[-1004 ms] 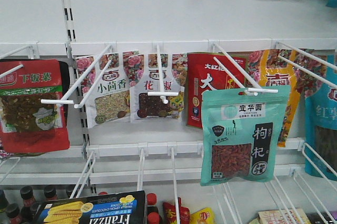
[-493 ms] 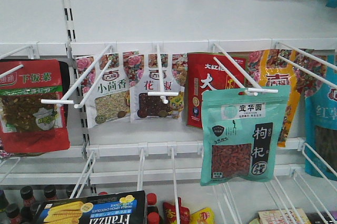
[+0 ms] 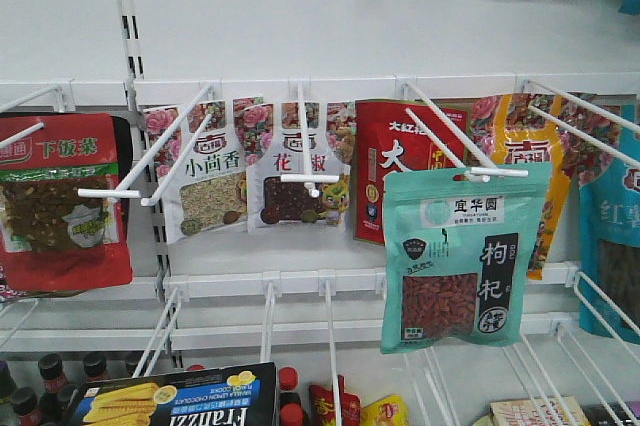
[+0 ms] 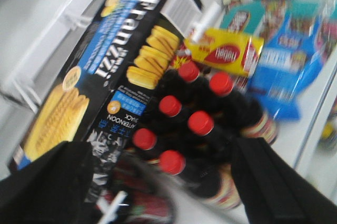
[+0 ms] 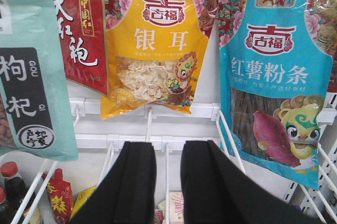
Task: Pick snacks and fruit into basket
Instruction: 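Close the left gripper on the Franzzi box and lift it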
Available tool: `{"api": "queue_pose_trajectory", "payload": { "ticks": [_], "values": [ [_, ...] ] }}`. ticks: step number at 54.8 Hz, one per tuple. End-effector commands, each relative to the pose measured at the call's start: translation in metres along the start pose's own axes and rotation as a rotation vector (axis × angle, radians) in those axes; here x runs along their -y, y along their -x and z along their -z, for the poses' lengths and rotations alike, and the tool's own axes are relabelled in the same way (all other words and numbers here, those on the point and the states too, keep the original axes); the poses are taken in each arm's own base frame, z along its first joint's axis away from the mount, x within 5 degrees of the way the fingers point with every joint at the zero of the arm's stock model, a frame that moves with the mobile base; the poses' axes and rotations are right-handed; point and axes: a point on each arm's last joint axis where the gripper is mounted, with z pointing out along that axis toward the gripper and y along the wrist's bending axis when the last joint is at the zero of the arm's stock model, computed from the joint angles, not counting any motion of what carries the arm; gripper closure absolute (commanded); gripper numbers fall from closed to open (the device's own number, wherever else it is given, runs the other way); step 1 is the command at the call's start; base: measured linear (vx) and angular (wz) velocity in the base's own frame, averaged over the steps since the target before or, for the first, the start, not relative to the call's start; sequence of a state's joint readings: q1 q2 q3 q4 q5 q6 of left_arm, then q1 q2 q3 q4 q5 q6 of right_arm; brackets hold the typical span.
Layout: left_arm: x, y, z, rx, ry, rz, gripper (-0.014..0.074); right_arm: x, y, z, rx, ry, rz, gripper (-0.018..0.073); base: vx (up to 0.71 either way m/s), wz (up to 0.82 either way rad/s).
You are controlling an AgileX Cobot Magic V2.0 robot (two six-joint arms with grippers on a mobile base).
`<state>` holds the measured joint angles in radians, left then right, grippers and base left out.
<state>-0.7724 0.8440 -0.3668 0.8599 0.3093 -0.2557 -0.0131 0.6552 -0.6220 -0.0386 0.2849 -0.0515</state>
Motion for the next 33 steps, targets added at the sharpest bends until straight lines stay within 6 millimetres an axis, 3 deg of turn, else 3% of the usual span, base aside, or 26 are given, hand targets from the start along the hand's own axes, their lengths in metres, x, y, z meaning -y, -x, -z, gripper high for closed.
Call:
{"api": "queue_pose_trajectory", "payload": {
  "ticks": [1,22,33],
  "values": [
    [-0.003,0.011,0.003,0.053,-0.011,-0.234,-0.0011,0.001,0.018,0.003,0.112,-0.008,0.017,0.0332,0.0,0.0],
    [0.009,0.024,0.004,0.208,-0.119,-0.313,0.0023,0.001,0.018,0.003,0.112,-0.008,0.017,0.0332,0.0,0.0],
    [0.012,0.027,-0.008,0.217,-0.131,-0.299,0.0024,0.001,0.018,0.003,0.112,-0.008,0.017,0.0332,0.0,0.0]
  ]
}}
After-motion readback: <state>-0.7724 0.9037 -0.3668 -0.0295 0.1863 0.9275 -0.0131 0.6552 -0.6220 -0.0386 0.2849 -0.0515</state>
